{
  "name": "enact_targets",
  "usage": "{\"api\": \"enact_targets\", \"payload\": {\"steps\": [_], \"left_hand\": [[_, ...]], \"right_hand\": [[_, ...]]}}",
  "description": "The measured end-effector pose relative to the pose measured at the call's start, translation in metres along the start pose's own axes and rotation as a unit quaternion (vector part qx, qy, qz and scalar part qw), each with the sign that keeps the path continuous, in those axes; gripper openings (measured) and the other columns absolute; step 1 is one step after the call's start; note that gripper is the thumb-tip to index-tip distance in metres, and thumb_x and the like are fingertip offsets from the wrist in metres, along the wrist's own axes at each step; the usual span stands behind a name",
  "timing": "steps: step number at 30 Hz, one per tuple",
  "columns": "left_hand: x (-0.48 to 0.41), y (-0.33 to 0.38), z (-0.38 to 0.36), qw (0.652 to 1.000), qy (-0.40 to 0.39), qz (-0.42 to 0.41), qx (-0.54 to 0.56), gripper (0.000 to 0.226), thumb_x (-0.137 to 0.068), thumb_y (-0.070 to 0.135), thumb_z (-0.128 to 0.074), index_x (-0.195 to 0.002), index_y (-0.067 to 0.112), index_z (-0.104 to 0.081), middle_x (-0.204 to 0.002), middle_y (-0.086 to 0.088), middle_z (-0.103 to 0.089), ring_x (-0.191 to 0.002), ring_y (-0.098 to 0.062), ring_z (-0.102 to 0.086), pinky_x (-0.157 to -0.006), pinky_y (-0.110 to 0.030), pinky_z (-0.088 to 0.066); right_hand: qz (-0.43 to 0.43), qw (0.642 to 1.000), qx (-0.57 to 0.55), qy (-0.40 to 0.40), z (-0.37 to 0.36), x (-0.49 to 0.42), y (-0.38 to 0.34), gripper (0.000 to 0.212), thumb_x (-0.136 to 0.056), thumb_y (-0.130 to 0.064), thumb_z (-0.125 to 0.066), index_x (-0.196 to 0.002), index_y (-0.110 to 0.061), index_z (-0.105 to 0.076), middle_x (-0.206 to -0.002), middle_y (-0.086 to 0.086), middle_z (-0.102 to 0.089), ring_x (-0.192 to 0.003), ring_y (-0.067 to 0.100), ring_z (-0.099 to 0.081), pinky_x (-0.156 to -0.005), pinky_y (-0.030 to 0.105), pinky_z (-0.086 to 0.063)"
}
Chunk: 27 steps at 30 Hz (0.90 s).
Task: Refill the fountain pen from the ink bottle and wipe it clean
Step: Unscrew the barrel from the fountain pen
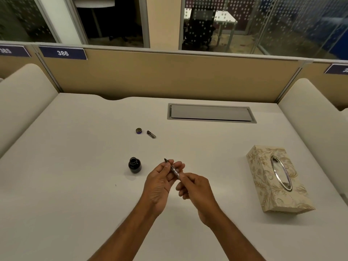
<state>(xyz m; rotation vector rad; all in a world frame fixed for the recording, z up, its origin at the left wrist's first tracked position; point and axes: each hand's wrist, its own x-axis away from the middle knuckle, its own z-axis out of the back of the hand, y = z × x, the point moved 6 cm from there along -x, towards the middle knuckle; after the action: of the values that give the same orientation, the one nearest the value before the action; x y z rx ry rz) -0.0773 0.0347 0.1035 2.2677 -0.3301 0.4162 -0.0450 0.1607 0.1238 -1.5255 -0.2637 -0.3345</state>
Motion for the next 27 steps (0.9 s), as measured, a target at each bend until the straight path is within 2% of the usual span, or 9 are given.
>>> {"api": "enact_targets", "payload": {"steps": [4,7,10,13,16,19,21,23,27], "left_hand": [[0.007,0.003,-0.004,1.0,-0.003,0.008,0.007,0.02,-0.105,0.009,-0.049,-0.115,0.003,-0.065,-0.108,-0.018,-0.078,-0.112,-0.036,-0.074,-0.086,-0.039,-0.063],[0.013,0.004,-0.007,1.0,-0.003,0.017,0.017,0.019,-0.103,0.007,-0.052,-0.115,0.001,-0.066,-0.106,-0.02,-0.078,-0.11,-0.037,-0.074,-0.092,-0.043,-0.062],[0.016,0.006,-0.008,1.0,0.008,0.019,0.012,0.021,-0.103,0.007,-0.054,-0.117,-0.002,-0.066,-0.106,-0.02,-0.077,-0.11,-0.037,-0.074,-0.093,-0.042,-0.061],[0.021,0.008,-0.009,0.999,0.023,0.019,0.02,0.021,-0.1,0.007,-0.058,-0.115,-0.002,-0.068,-0.104,-0.021,-0.078,-0.107,-0.037,-0.075,-0.086,-0.037,-0.064],[0.026,0.008,-0.008,0.999,0.04,0.019,0.028,0.023,-0.094,0.008,-0.065,-0.112,-0.004,-0.07,-0.103,-0.022,-0.078,-0.104,-0.037,-0.076,-0.082,-0.036,-0.065],[0.029,0.008,-0.008,0.998,0.051,0.018,0.039,0.023,-0.091,0.008,-0.068,-0.11,-0.004,-0.071,-0.105,-0.023,-0.078,-0.101,-0.035,-0.077,-0.08,-0.036,-0.066],[0.029,0.009,-0.009,0.997,0.051,0.014,0.049,0.022,-0.093,0.008,-0.066,-0.112,-0.003,-0.07,-0.108,-0.023,-0.078,-0.102,-0.034,-0.077,-0.081,-0.036,-0.065],[0.029,0.011,-0.008,0.997,0.052,0.011,0.058,0.024,-0.096,0.007,-0.064,-0.116,-0.004,-0.068,-0.11,-0.023,-0.077,-0.104,-0.033,-0.077,-0.083,-0.037,-0.065],[0.032,0.014,-0.006,0.997,0.047,0.01,0.068,0.024,-0.098,0.006,-0.061,-0.118,-0.005,-0.067,-0.111,-0.023,-0.077,-0.105,-0.034,-0.076,-0.08,-0.035,-0.065]], "right_hand": [[-0.125,0.985,-0.073,-0.094,-0.003,0.009,0.003,0.033,-0.101,-0.038,-0.057,-0.095,-0.012,-0.077,-0.07,0.003,-0.065,-0.059,0.015,-0.057,-0.058,0.024,-0.049],[-0.13,0.98,-0.109,-0.104,-0.002,0.015,0.001,0.03,-0.101,-0.033,-0.059,-0.091,-0.011,-0.078,-0.066,0.002,-0.06,-0.056,0.014,-0.054,-0.057,0.022,-0.046],[-0.089,0.991,-0.084,-0.051,-0.002,0.019,0.0,0.029,-0.101,-0.028,-0.06,-0.084,-0.012,-0.078,-0.063,0.003,-0.06,-0.053,0.013,-0.054,-0.057,0.023,-0.047],[-0.008,1.0,0.004,0.015,-0.002,0.024,-0.008,0.032,-0.101,-0.024,-0.059,-0.077,-0.011,-0.075,-0.057,0.001,-0.06,-0.05,0.012,-0.052,-0.054,0.023,-0.045],[0.099,0.982,0.142,0.081,-0.002,0.032,-0.018,0.035,-0.1,-0.023,-0.06,-0.069,-0.011,-0.066,-0.053,0.004,-0.057,-0.048,0.009,-0.047,-0.052,0.025,-0.042],[0.152,0.962,0.193,0.114,-0.004,0.041,-0.024,0.032,-0.1,-0.028,-0.06,-0.071,-0.016,-0.066,-0.058,0.008,-0.061,-0.05,0.015,-0.048,-0.052,0.029,-0.044],[0.135,0.972,0.15,0.119,-0.003,0.044,-0.024,0.032,-0.102,-0.032,-0.056,-0.075,-0.021,-0.069,-0.06,0.006,-0.064,-0.053,0.018,-0.058,-0.053,0.028,-0.049],[0.092,0.986,0.074,0.115,-0.001,0.043,-0.022,0.036,-0.104,-0.033,-0.053,-0.075,-0.019,-0.07,-0.062,0.004,-0.068,-0.052,0.013,-0.062,-0.052,0.023,-0.05],[0.035,0.989,-0.044,0.137,0.004,0.041,-0.019,0.02,-0.097,-0.014,-0.064,-0.082,-0.014,-0.076,-0.067,0.004,-0.074,-0.057,0.011,-0.067,-0.059,0.019,-0.056]]}}
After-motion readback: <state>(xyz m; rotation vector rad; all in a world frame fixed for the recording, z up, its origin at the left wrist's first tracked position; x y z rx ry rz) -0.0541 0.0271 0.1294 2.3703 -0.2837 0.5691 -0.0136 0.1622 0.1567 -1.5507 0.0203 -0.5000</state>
